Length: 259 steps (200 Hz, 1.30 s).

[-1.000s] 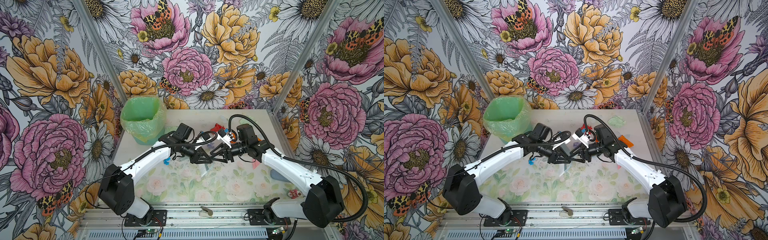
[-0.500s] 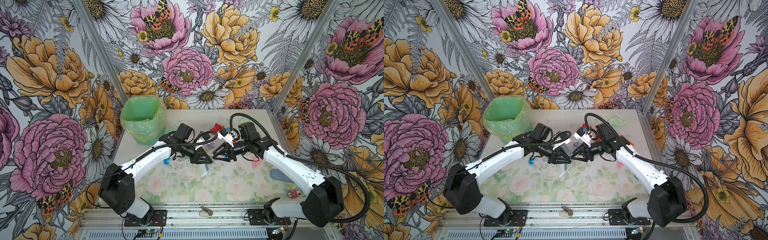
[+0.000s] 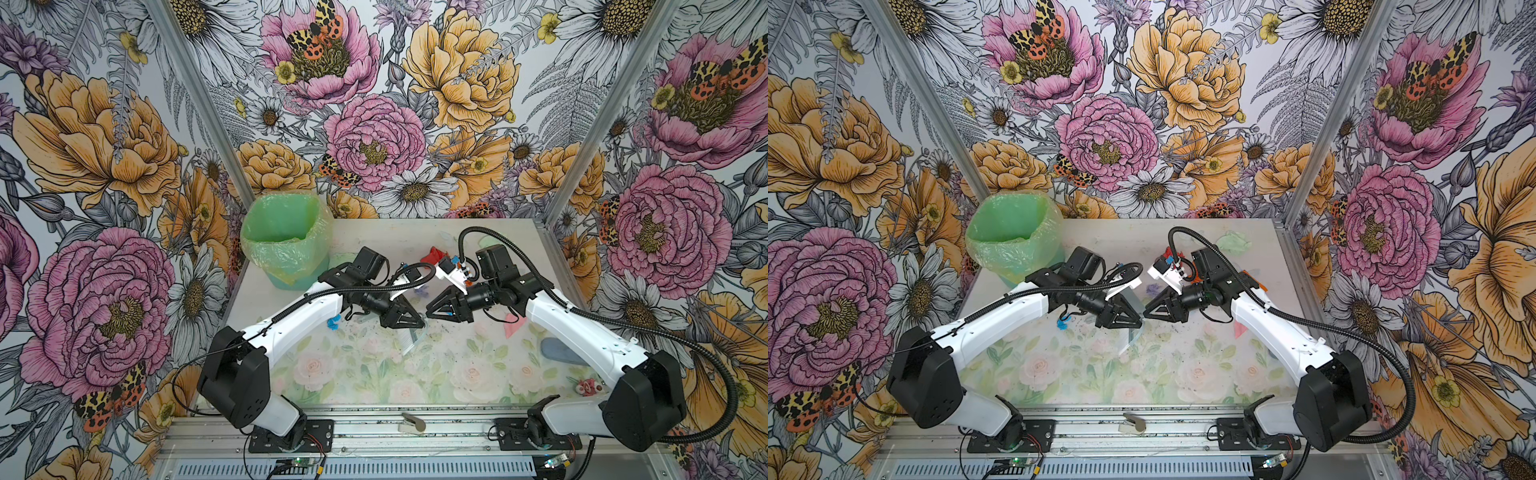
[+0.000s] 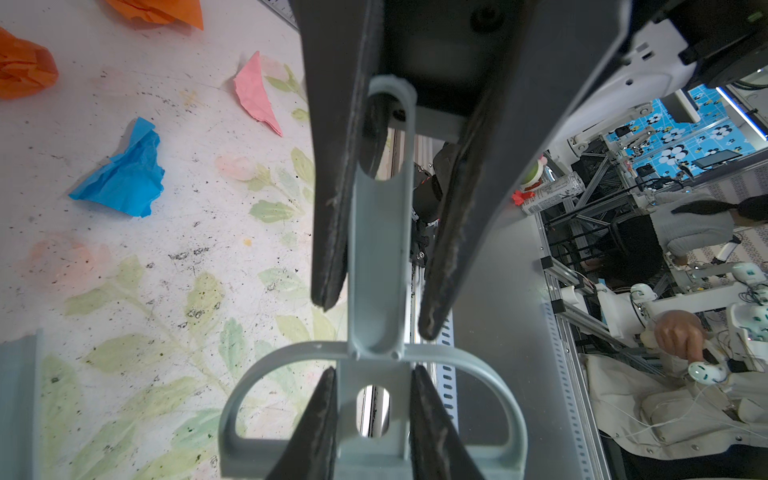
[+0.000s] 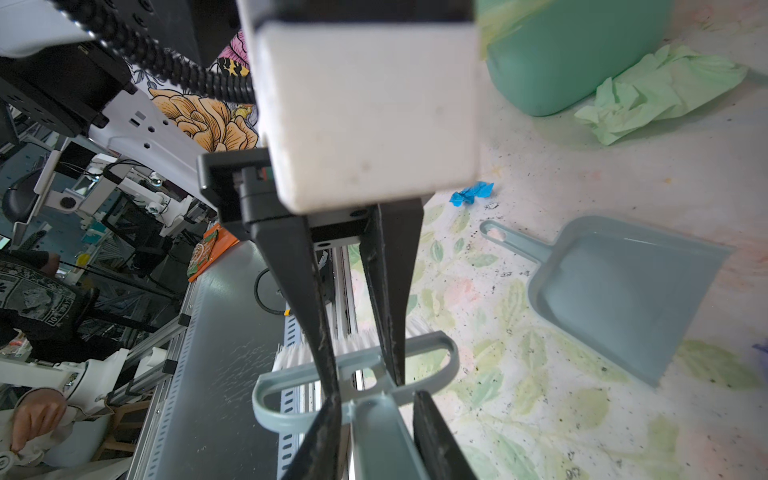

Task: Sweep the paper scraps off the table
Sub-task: 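Open and withdraw the left gripper while the right gripper holds the brush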

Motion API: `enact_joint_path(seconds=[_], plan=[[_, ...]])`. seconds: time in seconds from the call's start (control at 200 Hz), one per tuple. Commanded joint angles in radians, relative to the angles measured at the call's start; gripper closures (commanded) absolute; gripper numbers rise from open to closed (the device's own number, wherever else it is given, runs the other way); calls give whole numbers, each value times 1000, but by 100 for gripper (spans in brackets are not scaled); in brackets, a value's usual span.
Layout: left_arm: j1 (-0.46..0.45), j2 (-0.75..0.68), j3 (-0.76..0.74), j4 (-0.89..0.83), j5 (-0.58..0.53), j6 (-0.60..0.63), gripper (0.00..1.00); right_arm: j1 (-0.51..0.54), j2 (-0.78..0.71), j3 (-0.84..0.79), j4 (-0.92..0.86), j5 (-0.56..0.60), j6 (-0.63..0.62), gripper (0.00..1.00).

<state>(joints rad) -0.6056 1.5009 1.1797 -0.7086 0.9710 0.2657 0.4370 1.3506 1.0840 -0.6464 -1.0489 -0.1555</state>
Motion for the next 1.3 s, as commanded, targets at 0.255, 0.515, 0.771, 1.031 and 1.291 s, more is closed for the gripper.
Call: enact_joint_path(seconds=[0.255,0.515,0.771,1.031,1.291], plan=[[14,20,22,32,-17,-2,100,16,12,3,-13,-40,-22,78],[13,21,26,32,-26,-5,100,23,18,2,-12,-42,-22,92],[17,8,22,33,-115,-13,94,25,16,2,-13,-29,-23,100],[30,-37,-1,71,-193,-32,75,23,4,-3,-13,7,-17,100],[71,-100,-59,131,-201,-58,53,23,1,-9,-13,23,-17,100]])
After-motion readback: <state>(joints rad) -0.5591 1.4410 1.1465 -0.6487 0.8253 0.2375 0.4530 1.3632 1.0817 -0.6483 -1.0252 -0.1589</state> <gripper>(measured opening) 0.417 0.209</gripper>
